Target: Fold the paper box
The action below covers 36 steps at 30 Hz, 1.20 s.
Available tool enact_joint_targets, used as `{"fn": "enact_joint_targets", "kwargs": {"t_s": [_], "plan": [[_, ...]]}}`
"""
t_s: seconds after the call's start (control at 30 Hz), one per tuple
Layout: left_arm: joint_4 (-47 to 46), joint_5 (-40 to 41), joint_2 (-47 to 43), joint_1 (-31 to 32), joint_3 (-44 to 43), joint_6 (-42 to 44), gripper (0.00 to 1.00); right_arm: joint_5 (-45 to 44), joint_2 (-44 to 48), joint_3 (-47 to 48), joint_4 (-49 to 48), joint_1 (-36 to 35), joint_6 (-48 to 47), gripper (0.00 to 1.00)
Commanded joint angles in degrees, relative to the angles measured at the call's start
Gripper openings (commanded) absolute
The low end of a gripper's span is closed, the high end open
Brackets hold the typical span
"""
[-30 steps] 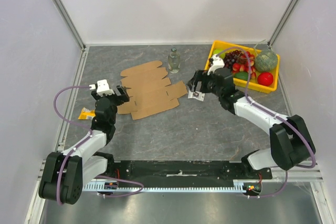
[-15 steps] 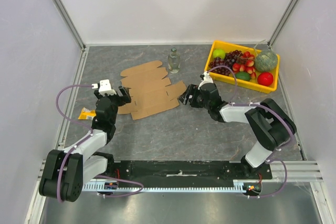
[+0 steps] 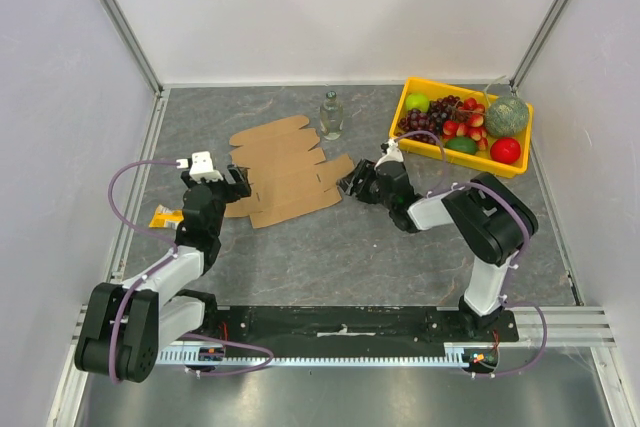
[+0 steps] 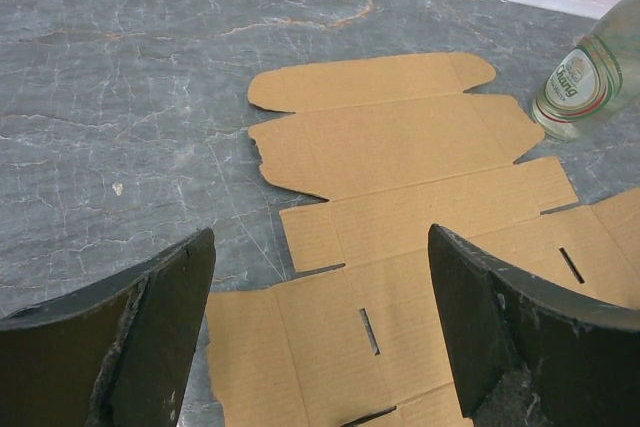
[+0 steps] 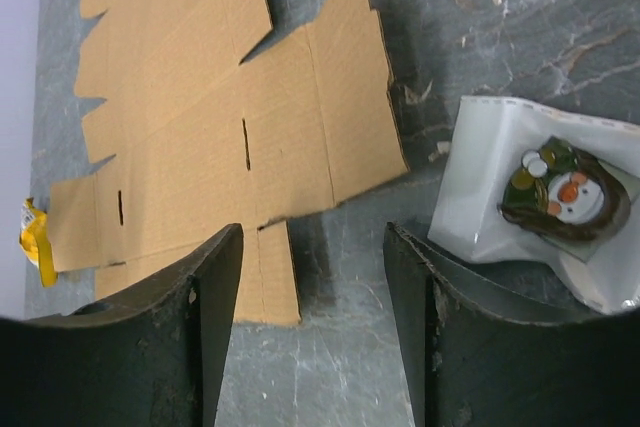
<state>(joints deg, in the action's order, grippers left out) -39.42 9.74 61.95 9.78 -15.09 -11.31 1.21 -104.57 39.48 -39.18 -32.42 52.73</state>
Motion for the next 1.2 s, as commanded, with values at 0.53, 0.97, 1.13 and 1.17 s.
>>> {"fn": "enact_joint_targets", "kwargs": {"t_s": [0.53,0.97,1.13,1.17], "plan": [[-3.38,-2.53,0.62,0.15,-1.96,-1.70,0.92,2.56,-13.98,3.23,-21.19,-0.18,-2.01,0.44],[-3.73,-3.94,1.33,0.15,-2.13,-1.87,0.92,0.98,-18.56,4.10,-27.62,0.61,-1.58,0.61],[-3.82,-4.29,1.50,0.15,-2.22,-1.87,0.92,3.35,-20.49,7.09,-27.53,1.57,-1.14,0.54],[-3.82,-4.29,1.59,0.15,-2.22,-1.87,0.92,3.62,-20.75,7.79,-27.44,1.66,-1.14,0.52]]}}
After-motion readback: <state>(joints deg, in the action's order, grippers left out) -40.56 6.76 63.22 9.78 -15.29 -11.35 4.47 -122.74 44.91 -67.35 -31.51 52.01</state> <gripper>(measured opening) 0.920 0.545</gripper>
